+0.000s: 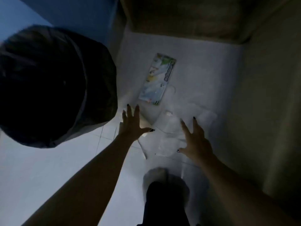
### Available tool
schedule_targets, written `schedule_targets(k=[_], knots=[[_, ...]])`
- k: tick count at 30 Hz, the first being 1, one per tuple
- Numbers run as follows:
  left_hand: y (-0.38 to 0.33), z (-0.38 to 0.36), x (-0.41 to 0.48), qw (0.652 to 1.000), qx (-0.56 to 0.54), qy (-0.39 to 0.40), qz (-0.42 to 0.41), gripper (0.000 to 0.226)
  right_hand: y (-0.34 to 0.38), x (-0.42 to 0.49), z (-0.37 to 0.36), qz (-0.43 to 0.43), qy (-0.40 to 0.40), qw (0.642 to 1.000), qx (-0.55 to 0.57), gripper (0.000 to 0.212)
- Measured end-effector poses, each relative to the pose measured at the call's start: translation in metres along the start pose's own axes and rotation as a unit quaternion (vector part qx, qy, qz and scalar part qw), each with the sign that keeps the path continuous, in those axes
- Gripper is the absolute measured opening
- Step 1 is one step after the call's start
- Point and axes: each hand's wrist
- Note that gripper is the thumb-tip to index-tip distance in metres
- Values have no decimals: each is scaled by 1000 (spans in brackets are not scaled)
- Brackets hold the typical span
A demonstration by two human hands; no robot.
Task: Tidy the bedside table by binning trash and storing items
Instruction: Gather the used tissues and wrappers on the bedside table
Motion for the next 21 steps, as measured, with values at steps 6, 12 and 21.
schedule_targets(k=[6,12,21], knots=[[21,-16,16,989,-137,-52,25,105,11,10,-52,8,-118,992,-40,60],[24,-8,10,987,-136,-81,-1,93,13,5,-36,-8,-127,991,-36,18],[-39,42,-71,982,-152,-96,-63,106,20,-58,85,-49,-158,986,12,18]])
Point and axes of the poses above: each hand's wrist, its own x-axis towards the middle knuckle, its own z-axis out of the back of the hand, y = z × x, and after that the axes turned 5 degrees about -x, right-handed
